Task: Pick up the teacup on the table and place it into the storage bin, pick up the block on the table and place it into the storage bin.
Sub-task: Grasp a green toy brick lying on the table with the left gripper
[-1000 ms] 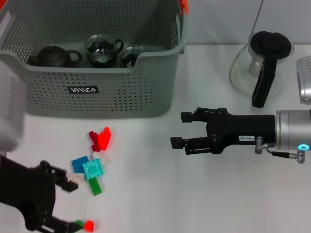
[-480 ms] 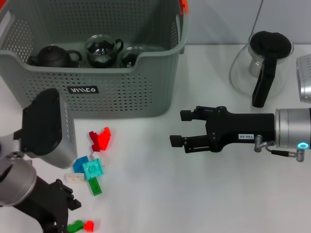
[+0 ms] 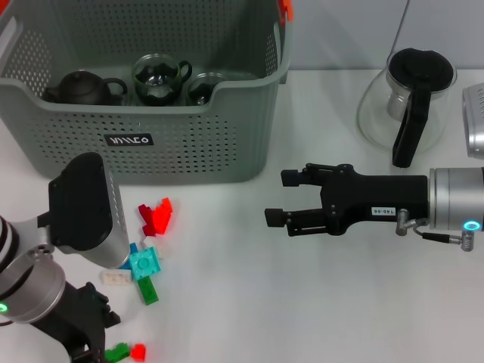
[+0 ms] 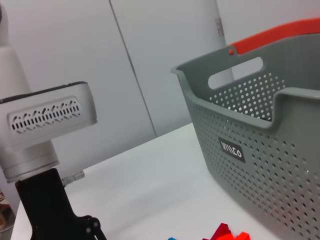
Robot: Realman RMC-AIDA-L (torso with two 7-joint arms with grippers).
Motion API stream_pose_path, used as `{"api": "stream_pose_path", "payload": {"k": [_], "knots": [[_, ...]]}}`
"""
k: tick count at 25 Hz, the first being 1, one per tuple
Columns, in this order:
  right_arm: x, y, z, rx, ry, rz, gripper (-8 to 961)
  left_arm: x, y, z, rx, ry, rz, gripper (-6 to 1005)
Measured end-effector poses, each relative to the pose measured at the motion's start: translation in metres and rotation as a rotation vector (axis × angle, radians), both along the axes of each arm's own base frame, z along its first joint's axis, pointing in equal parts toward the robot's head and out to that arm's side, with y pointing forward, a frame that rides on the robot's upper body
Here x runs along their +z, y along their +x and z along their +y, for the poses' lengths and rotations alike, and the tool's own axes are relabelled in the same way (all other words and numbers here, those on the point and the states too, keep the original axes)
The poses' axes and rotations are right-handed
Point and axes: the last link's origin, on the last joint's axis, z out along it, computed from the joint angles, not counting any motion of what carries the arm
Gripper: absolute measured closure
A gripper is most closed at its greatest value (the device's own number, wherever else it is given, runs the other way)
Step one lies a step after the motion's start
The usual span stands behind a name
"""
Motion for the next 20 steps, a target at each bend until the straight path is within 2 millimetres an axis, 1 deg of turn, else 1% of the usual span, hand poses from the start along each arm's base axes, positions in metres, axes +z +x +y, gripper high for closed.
{"api": "stream_pose_path", "payload": {"k": [5, 16, 20], "knots": [[-0.0001, 0.0012, -0.0008, -0.005, 0.001, 0.001, 30, -0.0009, -0.0021, 0.0000, -0.002, 0.003, 0.010, 220], [0.0005, 0.0012, -0.0003, -0.001, 0.005, 0.001, 37, -0.0040, -0.0009, -0.0017, -0.030, -0.006, 0.018, 283], [0.0008, 0.0008, 0.0001, 0.000, 0.006, 0.001, 38, -0.0047, 0.0000, -0.0011, -0.035, -0.009, 0.019, 458]]}}
